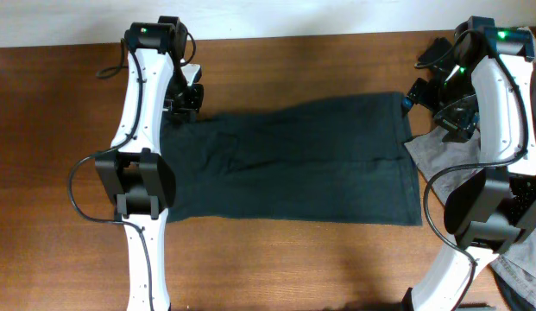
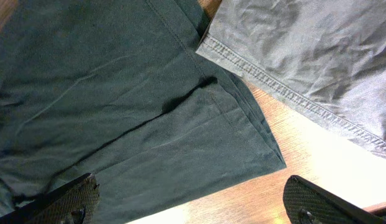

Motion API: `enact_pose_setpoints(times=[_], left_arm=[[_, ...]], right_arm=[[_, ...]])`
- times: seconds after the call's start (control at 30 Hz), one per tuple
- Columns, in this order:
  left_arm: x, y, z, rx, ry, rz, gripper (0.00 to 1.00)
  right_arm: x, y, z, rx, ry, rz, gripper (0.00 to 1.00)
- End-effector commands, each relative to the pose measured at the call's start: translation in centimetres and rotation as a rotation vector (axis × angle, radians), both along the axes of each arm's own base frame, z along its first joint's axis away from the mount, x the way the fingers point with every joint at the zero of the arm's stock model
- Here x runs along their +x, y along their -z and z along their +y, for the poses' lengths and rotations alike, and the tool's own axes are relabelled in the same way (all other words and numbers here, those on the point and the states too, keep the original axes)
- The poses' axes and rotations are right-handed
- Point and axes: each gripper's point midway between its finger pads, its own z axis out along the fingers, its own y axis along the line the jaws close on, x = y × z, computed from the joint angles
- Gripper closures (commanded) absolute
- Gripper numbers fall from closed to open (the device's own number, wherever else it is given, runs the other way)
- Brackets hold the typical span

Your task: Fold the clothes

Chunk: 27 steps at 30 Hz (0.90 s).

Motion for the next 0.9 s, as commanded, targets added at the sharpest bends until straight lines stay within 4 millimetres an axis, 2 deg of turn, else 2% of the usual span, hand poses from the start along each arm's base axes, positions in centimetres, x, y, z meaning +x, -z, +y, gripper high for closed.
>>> enact_pose_setpoints(times=[0.0,0.2,0.3,0.43,0.57,0.67,0.73,0.87], left_arm=[[0.0,-1.9,0.2,-0.012,-0.06,-0.038,0.99],[-0.2,-3.6,0.2,-0.019,-0.091,-0.07,0.99],[-0.6,-3.7,0.2,-0.018,-0.118,-0.06,0.99],[-2.0,-1.6,0.4,-0.002,-0.122,0.027,0.99],[-5.0,1.9,1.3,0.055,-0.121,0.185,0.99],[-7.0,3.7,2.1,0.081,-0.126,0.276,0.99],[-7.4,4.6,2.3,0.084,-0.13,0.298,0.99],[-7.1,6.1,2.5,0.082,-0.135,0.281,0.99]], right_arm=[[0.2,-0.4,0.2,0.0,-0.002,-0.014,0.01],[0.2,-0.4,0.2,0.0,-0.002,-0.014,0.01],[0.2,-0.4,0.2,0.0,-0.002,-0.014,0.02],[0.2,-0.4,0.2,0.0,-0.002,-0.014,0.01],[0.2,-0.4,0.2,0.0,-0.002,-0.014,0.01],[0.2,-0.4,0.2,0.0,-0.002,-0.014,0.01],[0.2,-0.4,0.2,0.0,-0.002,-0.014,0.01],[0.2,-0.4,0.2,0.0,-0.002,-0.014,0.01]])
